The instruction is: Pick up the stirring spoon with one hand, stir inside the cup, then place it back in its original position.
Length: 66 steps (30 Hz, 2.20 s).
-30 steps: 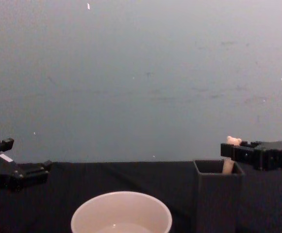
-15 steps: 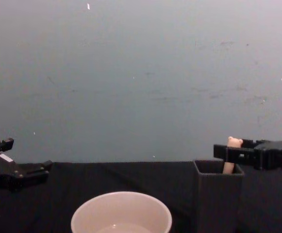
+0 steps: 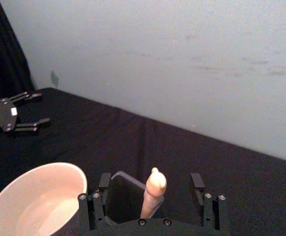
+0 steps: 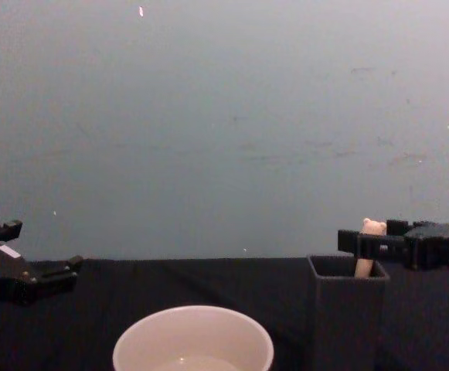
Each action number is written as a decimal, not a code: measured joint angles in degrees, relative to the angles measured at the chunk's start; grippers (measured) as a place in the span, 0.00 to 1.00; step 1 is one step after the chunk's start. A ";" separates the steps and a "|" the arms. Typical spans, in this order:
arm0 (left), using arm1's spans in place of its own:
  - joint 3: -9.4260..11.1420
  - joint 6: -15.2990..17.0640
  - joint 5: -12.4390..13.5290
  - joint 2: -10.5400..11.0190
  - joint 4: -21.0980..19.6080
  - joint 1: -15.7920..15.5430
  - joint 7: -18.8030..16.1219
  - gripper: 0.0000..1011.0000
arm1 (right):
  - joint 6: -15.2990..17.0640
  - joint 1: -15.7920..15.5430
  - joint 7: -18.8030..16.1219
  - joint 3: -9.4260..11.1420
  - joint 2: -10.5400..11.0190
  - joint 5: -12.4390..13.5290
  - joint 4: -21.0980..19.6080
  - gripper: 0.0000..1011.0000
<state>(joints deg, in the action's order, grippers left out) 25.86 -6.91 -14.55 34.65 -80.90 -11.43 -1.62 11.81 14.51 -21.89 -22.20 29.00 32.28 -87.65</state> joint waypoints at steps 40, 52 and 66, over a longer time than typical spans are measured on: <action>0.00 0.00 0.00 0.00 0.00 0.00 0.00 0.99 | -10.80 -8.47 28.33 6.70 -11.52 -23.01 5.09 0.99; 0.00 0.00 0.00 0.00 0.00 0.00 0.00 0.99 | -10.90 -8.45 28.34 6.61 -11.34 -22.97 4.89 0.99; 0.00 0.00 0.00 0.00 0.00 0.00 0.00 0.99 | -10.99 -8.44 28.39 6.55 -11.25 -22.92 4.75 0.99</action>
<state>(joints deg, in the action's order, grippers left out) 25.86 -6.91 -14.55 34.65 -80.90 -11.43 -1.62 0.83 6.07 6.49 -15.65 17.75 9.36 -82.90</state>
